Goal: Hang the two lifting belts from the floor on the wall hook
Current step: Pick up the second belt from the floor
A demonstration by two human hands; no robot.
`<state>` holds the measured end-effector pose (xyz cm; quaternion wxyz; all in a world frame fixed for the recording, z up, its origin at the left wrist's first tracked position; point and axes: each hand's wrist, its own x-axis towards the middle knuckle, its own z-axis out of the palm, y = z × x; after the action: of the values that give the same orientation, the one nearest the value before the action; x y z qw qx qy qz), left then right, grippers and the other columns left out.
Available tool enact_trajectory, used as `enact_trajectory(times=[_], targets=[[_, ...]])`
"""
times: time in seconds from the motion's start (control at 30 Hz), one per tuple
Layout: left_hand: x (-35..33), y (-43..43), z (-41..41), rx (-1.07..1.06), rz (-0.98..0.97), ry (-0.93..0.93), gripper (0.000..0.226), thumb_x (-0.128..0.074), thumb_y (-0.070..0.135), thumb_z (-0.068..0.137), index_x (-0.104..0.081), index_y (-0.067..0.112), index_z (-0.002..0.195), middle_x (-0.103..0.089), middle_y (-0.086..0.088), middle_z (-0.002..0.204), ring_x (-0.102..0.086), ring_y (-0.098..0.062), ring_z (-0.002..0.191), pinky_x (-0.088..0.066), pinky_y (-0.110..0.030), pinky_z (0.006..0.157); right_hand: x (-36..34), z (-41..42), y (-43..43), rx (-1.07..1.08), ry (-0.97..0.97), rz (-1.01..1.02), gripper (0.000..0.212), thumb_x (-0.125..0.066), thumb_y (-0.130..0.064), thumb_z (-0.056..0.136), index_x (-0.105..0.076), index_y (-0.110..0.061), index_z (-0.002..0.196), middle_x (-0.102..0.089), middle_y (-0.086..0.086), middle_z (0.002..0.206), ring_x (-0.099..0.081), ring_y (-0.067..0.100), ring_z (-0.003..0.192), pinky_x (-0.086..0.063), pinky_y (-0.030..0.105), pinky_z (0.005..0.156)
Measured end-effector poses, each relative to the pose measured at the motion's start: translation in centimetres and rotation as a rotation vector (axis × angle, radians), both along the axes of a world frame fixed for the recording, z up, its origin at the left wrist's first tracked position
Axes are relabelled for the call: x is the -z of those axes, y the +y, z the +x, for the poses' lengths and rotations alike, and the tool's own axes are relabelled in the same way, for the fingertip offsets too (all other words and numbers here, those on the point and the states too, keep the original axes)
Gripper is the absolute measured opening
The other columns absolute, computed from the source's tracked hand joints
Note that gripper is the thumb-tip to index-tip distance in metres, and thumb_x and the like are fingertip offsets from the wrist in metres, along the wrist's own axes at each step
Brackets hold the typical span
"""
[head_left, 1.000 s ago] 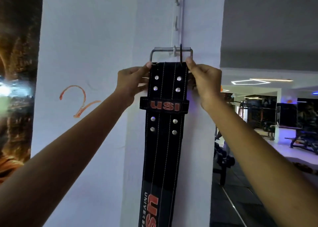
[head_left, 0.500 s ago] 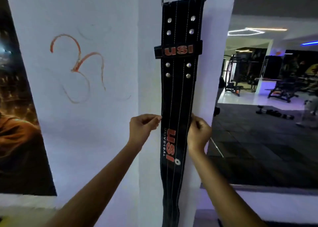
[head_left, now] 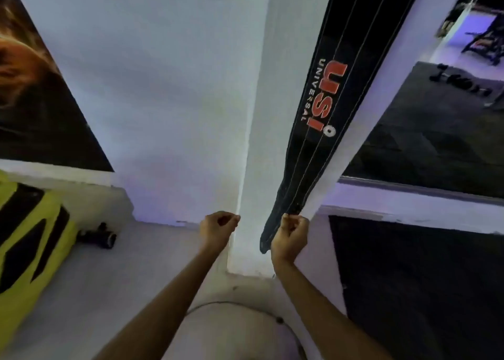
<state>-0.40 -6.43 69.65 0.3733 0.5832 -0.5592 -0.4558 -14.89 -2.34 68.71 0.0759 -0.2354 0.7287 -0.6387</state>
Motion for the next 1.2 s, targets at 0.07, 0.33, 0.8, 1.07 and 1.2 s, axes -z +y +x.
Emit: enact_trajectory(times=[0.07,0.33,0.8,1.07,1.2], targets=[[3.8,1.7,1.8,-0.028,0.088,-0.064,0.014,-0.072,0.014,0.084,-0.075,0.003,0.075,-0.069,-0.005,0.063,-0.060,0.002,0.050,-0.046,-0.022,0.059,4.3,2.0,1.0,-0.157,-0.036,0.169,0.009,-0.063,-0.006,0.091,-0.060,0.002,0.089,-0.065,0.013,0.081,-0.057,0.025,0.073,-0.052,0.044,0.071],[19.1,6.1,7.9,-0.256,0.439,-0.200,0.013,-0.073,0.018,0.082,-0.076,0.005,0.081,-0.068,-0.005,0.069,-0.061,-0.015,0.066,-0.041,-0.023,0.064,18.6,7.7,1.7,-0.865,0.067,0.666,0.004,-0.064,-0.004,0.082,-0.067,-0.001,0.081,-0.072,0.019,0.082,-0.065,0.032,0.077,-0.047,0.033,0.068],[53.6,13.9,12.9,-0.425,0.751,-0.261,0.012,-0.072,0.020,0.082,-0.076,0.009,0.081,-0.075,-0.008,0.075,-0.070,-0.025,0.075,-0.057,-0.036,0.072,53.6,15.8,4.9,-1.322,0.230,0.940,0.003,-0.063,-0.005,0.085,-0.064,-0.004,0.087,-0.065,0.014,0.090,-0.054,0.021,0.077,-0.039,0.025,0.068],[64.8,15.8,12.2,-0.312,0.777,-0.338,0.009,-0.067,0.009,0.083,-0.076,0.009,0.087,-0.073,-0.003,0.082,-0.064,-0.013,0.075,-0.045,-0.019,0.071,65.0,15.3,6.5,-1.136,-0.013,1.014,0.006,-0.063,-0.007,0.087,-0.067,-0.003,0.086,-0.070,0.013,0.086,-0.057,0.017,0.074,-0.041,0.019,0.065],[65.7,13.9,9.7,-0.184,0.655,-0.396,0.015,-0.065,0.009,0.085,-0.074,0.012,0.097,-0.071,-0.004,0.088,-0.061,-0.014,0.078,-0.047,-0.023,0.075,66.0,13.0,6.4,-0.814,-0.278,1.032,0.017,-0.064,-0.015,0.090,-0.069,0.001,0.088,-0.066,0.008,0.079,-0.058,0.020,0.070,-0.042,0.016,0.061]])
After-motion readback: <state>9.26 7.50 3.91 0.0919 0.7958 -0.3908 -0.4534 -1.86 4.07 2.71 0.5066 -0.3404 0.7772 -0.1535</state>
